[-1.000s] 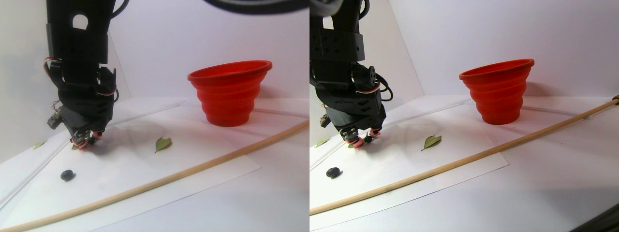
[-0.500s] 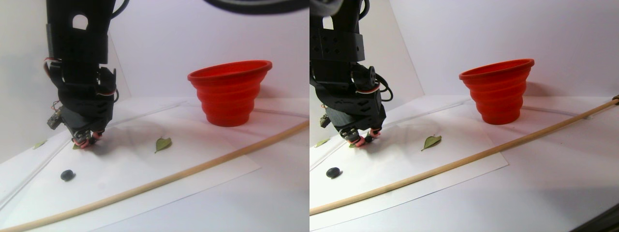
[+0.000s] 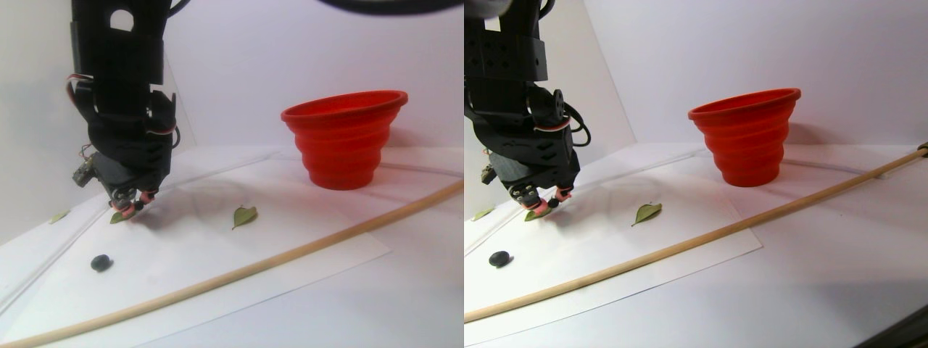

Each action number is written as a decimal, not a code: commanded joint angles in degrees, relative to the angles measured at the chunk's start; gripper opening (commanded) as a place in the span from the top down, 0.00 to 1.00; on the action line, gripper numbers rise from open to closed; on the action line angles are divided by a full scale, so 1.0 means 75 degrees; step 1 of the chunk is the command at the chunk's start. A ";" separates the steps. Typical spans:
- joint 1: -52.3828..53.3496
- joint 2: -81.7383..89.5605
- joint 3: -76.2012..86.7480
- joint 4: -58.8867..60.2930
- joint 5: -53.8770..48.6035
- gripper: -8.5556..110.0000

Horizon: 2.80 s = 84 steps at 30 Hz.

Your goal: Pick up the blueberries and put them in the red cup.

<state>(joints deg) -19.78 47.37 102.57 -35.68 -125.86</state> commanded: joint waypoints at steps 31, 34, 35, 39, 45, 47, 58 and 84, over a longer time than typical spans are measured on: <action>0.0621 0.3785 0.2297 0.0773 0.0129 0.84; 0.0691 0.4055 0.2473 0.0879 0.0129 0.84; 0.0715 0.4148 0.2520 0.0937 0.0129 0.84; 0.0809 0.4547 0.2672 0.1219 0.0176 0.84; 0.0926 0.5168 0.2988 0.1547 0.0211 0.84; 0.0949 0.5379 0.3070 0.1711 0.0234 0.84; 0.1324 0.6398 0.3621 0.2297 0.0293 0.84; 0.2156 0.9176 0.4395 0.4570 0.0539 0.84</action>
<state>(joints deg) -3.87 108.81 135.70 -2.55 -122.26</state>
